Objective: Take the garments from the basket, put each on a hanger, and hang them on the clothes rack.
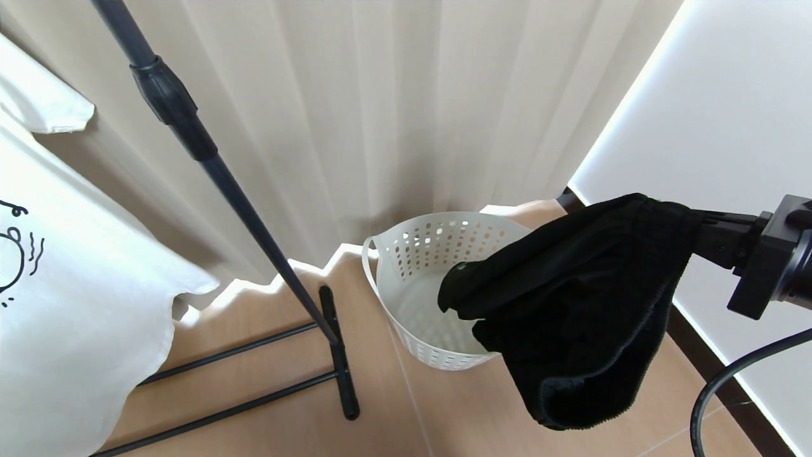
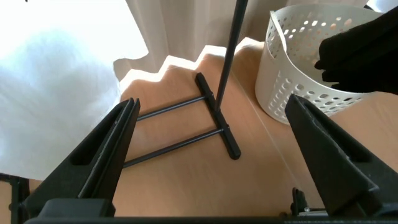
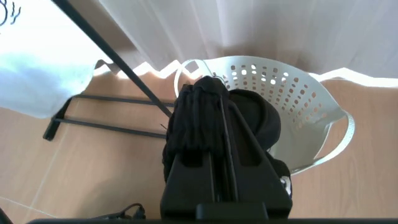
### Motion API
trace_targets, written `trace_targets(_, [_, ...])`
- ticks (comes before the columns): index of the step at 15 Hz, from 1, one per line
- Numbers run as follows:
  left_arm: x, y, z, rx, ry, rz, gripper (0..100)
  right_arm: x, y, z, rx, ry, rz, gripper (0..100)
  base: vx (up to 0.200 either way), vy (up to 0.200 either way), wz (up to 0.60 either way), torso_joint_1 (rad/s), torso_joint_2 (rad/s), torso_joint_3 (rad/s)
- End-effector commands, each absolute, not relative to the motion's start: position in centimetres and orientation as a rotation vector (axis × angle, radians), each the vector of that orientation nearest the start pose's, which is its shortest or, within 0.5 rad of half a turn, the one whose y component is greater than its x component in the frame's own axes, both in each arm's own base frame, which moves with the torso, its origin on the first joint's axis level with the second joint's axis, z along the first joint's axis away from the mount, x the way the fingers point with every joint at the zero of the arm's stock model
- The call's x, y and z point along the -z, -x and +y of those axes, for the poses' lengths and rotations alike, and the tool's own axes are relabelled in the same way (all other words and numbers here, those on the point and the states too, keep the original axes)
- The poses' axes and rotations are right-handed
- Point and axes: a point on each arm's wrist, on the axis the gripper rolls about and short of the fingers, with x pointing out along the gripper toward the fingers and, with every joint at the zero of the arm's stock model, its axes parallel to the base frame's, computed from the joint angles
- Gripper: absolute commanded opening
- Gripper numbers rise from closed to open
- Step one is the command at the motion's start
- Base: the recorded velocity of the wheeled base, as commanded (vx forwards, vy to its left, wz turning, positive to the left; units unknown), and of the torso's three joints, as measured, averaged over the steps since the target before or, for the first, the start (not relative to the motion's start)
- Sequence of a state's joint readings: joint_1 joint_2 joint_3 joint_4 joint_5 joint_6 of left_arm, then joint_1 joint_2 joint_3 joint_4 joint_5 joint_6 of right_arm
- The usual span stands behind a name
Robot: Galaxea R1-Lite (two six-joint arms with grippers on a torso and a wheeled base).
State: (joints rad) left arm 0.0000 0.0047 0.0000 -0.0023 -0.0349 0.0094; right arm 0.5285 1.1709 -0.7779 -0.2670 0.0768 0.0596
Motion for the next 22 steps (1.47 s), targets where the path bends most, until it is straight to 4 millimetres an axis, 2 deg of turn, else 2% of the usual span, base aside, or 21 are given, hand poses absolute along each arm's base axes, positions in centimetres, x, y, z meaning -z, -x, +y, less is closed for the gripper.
trace_targets(1, [-7.6, 2.2, -0.1, 0.035, -0.009, 0.003, 100, -26.2, -15.3, 9.1, -0.599, -0.019, 0.159, 0, 0.0, 0.0, 0.0, -0.002, 0.0, 0.203])
trace_targets(5, [-7.6, 2.2, -0.1, 0.035, -0.009, 0.003, 100, -25.7, -15.8, 9.3, -0.594, -0.013, 0.183, 0, 0.0, 0.0, 0.0, 0.006, -0.15, 0.068])
trace_targets(15, [-7.6, 2.2, -0.1, 0.035, -0.009, 0.003, 100, -24.9, -16.9, 9.7, -0.583, -0.004, 0.225, 0, 0.0, 0.0, 0.0, 0.111, -0.45, -0.137])
trace_targets(22, [-7.6, 2.2, -0.1, 0.034, -0.008, 0.003, 100, -24.6, -17.1, 9.8, -0.582, -0.001, 0.239, 0, 0.0, 0.0, 0.0, 0.18, -0.5, -0.272])
